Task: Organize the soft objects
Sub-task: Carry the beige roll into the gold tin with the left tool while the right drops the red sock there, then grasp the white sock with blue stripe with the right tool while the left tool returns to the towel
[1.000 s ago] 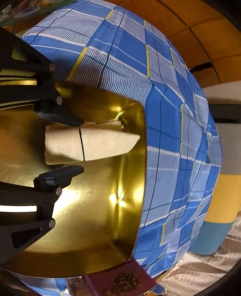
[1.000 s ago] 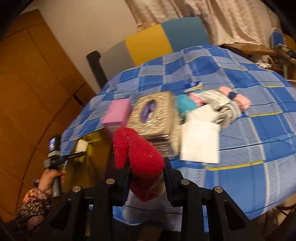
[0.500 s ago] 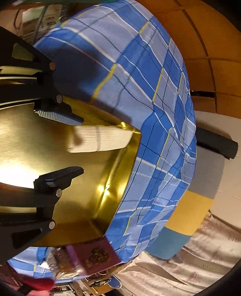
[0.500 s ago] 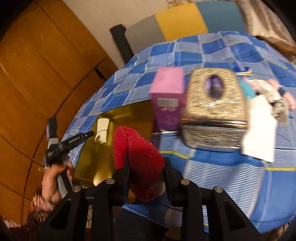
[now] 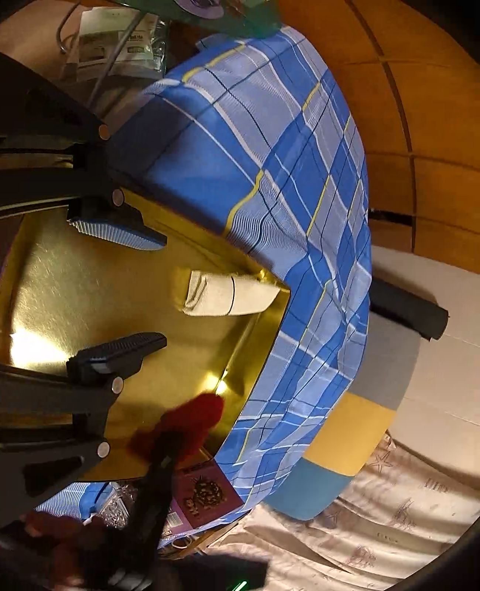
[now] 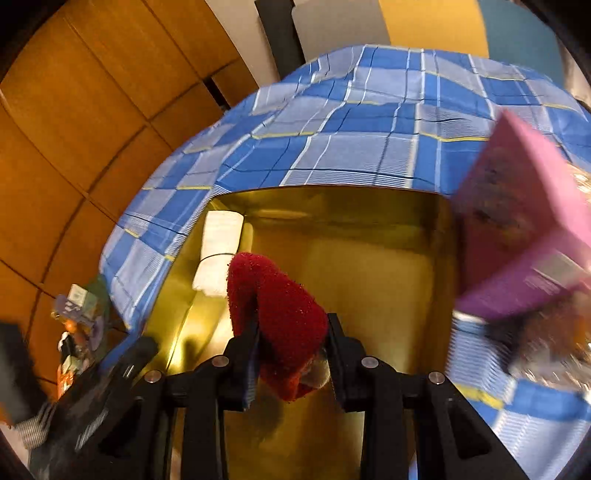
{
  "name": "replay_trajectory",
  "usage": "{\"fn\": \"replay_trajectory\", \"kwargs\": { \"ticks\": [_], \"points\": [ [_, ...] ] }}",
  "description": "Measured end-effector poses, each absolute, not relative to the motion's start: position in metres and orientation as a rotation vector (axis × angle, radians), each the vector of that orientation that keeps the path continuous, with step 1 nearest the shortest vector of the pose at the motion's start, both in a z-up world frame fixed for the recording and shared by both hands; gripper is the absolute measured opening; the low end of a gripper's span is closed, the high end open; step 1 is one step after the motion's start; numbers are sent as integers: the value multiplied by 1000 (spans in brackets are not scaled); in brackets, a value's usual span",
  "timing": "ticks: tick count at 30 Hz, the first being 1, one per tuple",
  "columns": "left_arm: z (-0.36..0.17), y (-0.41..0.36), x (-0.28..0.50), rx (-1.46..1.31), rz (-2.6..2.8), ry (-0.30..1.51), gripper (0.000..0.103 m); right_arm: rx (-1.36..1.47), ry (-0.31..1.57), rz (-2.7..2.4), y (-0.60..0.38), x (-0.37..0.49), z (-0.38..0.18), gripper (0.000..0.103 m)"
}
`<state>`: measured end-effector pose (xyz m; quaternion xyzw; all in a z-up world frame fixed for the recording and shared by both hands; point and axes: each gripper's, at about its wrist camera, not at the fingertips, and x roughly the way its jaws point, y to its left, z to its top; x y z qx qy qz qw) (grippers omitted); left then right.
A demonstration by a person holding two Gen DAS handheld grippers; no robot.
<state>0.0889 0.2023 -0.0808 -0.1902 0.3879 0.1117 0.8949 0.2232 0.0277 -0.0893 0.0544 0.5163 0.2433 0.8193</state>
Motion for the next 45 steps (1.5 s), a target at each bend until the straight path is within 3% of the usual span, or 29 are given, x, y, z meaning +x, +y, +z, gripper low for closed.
{"fn": "replay_trajectory", "kwargs": {
  "ticks": [10,15,33,45],
  "points": [
    [-88,210,88,-438,242,811,47,233,1123,422,79,278,-111,36],
    [-91,225,84,-491,277,802,47,257,1108,367,85,289,-115,60],
    [-88,199,82,-491,184,778,47,62,922,500,28,193,-45,64],
    [-83,129,80,-352,-28,789,48,36,775,352,-90,124,-18,67]
  ]
}}
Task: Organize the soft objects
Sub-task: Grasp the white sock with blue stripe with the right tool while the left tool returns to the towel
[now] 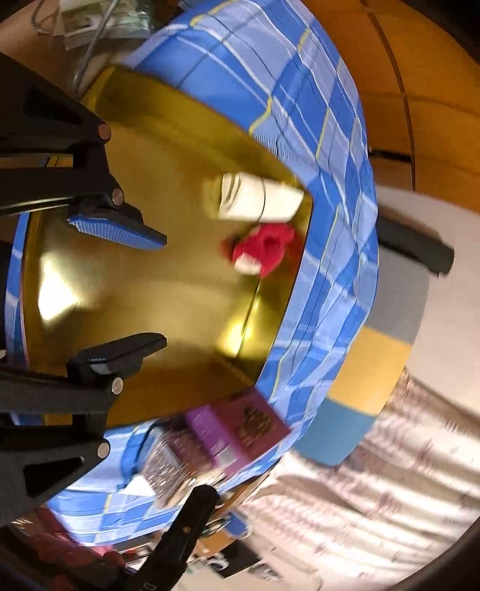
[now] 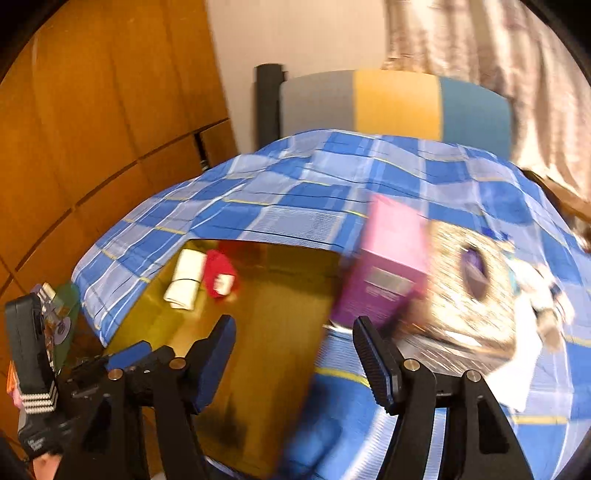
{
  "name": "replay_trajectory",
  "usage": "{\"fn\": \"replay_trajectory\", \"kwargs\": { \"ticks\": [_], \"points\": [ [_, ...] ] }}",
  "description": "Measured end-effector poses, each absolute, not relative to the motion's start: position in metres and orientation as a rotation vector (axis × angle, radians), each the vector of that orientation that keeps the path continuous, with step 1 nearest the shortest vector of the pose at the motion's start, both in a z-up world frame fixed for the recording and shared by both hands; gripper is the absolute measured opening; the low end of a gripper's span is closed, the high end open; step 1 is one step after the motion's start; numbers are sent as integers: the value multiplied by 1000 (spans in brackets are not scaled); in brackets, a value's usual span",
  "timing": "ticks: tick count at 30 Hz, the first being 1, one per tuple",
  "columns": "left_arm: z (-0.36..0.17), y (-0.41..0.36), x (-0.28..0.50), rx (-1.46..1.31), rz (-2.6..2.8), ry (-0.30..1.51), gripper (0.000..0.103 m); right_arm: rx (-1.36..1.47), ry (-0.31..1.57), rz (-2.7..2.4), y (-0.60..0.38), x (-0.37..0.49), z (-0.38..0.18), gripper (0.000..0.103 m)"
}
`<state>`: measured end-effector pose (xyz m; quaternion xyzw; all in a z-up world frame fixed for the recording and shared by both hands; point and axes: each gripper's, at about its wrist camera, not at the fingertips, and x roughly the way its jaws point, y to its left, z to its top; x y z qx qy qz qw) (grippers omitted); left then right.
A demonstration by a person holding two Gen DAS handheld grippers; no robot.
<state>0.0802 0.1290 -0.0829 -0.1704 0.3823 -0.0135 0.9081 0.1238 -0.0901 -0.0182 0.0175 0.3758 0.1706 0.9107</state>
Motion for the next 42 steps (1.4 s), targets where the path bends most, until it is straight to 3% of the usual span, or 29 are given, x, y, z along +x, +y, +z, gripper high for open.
{"fn": "replay_trajectory", "kwargs": {
  "ticks": [18,21,25,29,42],
  "points": [
    [-73,-15,47,-158,-416,823,48,262,946,-124,-324,99,-101,69],
    [-77,-36,45,-137,-459,856,53,301,939,-147,-348,103,-109,71],
    [-81,-54,45,-116,-483,887,55,331,911,-169,-375,127,-106,73],
    [-84,-65,46,-109,-483,909,55,390,878,-190,-397,167,-97,82],
    [-89,-71,51,-85,-449,945,55,514,978,-244,-429,265,-136,81]
  ]
}}
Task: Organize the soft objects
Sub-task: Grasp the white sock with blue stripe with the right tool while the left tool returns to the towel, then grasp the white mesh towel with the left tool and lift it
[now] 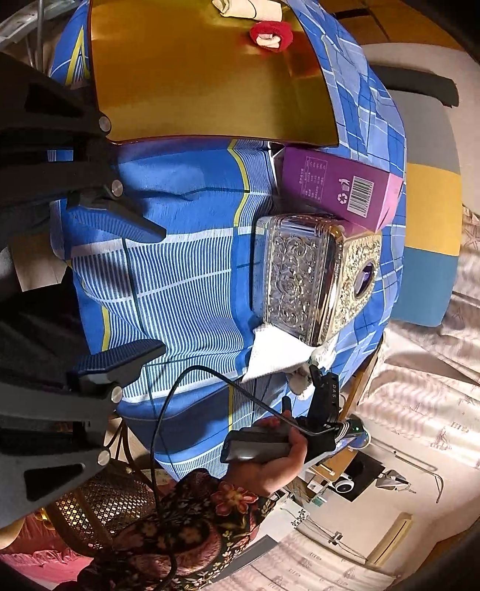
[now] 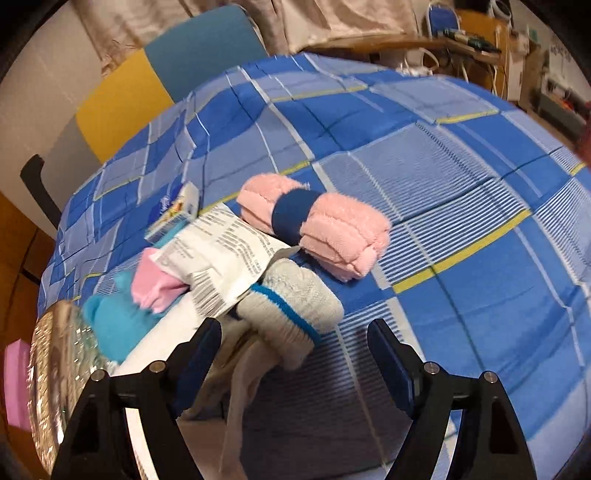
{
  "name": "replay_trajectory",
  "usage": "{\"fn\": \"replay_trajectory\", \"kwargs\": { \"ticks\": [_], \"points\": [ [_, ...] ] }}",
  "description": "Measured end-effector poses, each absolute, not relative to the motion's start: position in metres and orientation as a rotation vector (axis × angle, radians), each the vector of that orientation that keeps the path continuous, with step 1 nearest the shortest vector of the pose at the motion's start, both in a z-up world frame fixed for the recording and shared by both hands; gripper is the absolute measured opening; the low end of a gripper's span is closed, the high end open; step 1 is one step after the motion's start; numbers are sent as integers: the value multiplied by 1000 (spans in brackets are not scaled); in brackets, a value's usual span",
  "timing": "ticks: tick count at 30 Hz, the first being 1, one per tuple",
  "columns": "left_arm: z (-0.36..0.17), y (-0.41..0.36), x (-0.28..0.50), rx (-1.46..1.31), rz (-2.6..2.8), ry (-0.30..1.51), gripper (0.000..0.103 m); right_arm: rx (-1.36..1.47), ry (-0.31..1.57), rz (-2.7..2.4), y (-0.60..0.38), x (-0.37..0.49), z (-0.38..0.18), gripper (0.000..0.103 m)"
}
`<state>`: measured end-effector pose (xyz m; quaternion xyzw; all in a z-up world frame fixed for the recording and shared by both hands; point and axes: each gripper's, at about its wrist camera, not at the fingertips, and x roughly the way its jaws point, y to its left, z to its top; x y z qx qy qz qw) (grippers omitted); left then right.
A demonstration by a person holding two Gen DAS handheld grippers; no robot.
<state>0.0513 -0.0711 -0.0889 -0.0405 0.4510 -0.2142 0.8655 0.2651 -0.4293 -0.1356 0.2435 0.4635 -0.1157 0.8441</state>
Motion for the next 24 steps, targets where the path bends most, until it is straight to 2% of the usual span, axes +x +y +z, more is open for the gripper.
{"fn": "replay_trajectory", "kwargs": {
  "ticks": [4,6,10,19,24],
  "points": [
    [-91,-74,55,-87,-447,957,55,532,984,-199,-431,269,-143,70],
    [-92,-78,57,-86,-454,963,55,513,992,-168,-428,269,-143,55],
    [-91,-91,64,-80,-479,967,55,505,1005,-122,-429,259,-140,42],
    [-79,-142,85,-39,-550,942,55,351,1075,-113,-448,203,-128,40],
    [-75,-190,104,18,-573,937,61,380,1062,-90,-461,181,-128,40]
  ]
}}
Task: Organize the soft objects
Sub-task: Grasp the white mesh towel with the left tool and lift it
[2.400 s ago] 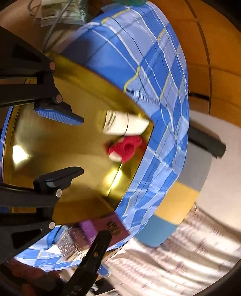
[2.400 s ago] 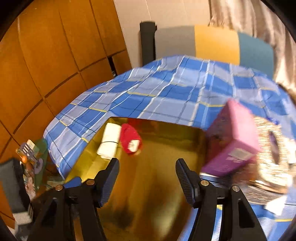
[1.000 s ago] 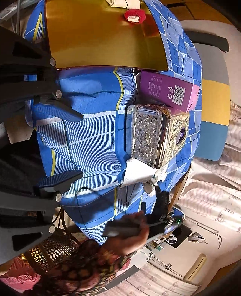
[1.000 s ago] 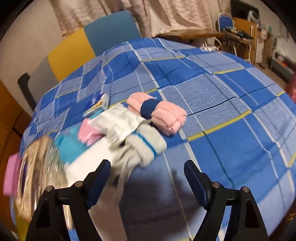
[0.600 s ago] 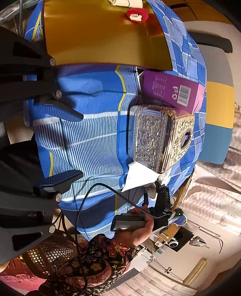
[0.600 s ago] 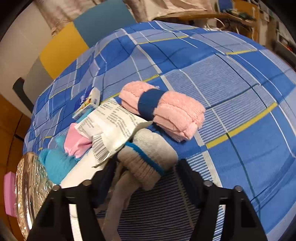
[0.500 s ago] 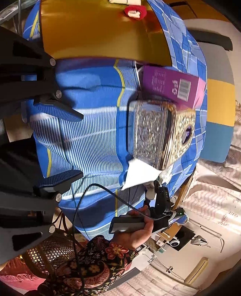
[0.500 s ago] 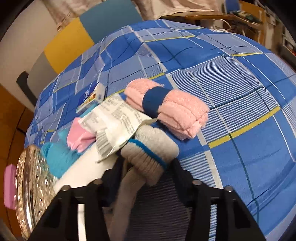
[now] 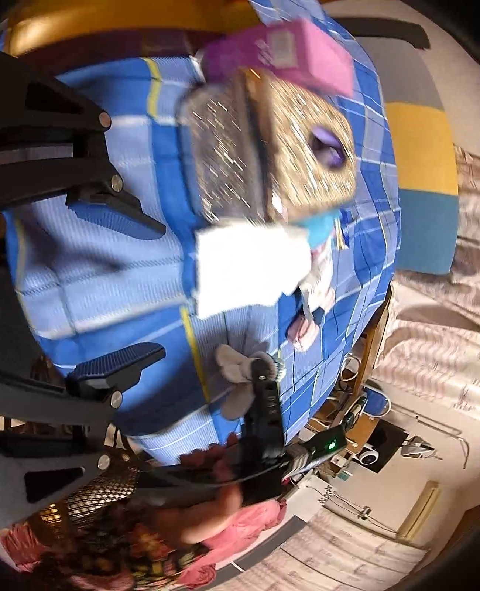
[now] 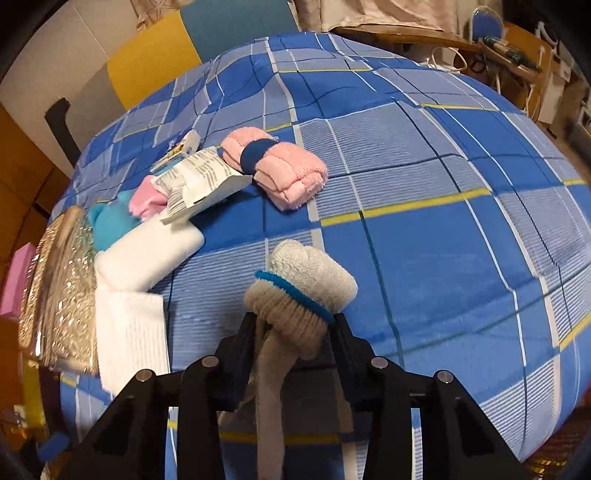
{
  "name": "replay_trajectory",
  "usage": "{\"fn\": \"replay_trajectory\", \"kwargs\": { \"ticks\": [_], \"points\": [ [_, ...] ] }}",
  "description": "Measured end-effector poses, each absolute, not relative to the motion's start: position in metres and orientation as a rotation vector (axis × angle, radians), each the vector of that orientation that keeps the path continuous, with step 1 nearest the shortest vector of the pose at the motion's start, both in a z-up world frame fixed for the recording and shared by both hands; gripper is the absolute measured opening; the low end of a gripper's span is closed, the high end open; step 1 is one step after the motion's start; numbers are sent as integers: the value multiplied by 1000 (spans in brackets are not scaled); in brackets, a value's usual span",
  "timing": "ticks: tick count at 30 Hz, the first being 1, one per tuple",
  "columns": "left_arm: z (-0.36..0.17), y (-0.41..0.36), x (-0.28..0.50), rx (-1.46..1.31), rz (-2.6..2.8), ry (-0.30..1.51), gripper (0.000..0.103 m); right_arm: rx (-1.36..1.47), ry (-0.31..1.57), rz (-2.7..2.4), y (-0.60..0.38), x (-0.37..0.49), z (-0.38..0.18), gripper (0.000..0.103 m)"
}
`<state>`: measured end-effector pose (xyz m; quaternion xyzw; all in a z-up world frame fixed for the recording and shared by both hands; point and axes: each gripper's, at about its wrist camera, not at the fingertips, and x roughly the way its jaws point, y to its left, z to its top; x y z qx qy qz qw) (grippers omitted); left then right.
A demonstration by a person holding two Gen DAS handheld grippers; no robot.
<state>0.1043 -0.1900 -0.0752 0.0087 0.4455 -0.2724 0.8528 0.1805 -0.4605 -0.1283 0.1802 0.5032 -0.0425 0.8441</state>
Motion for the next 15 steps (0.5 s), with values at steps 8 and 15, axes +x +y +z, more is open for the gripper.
{"fn": "replay_trajectory", "kwargs": {
  "ticks": [8,15],
  "points": [
    [-88,-267,153,239,-413,914,66,407,1080,-81,-462,185,-130,41],
    [-117,-302,175,415,-279,900,69,443,1097,-71,-466,185,-130,41]
  ]
}}
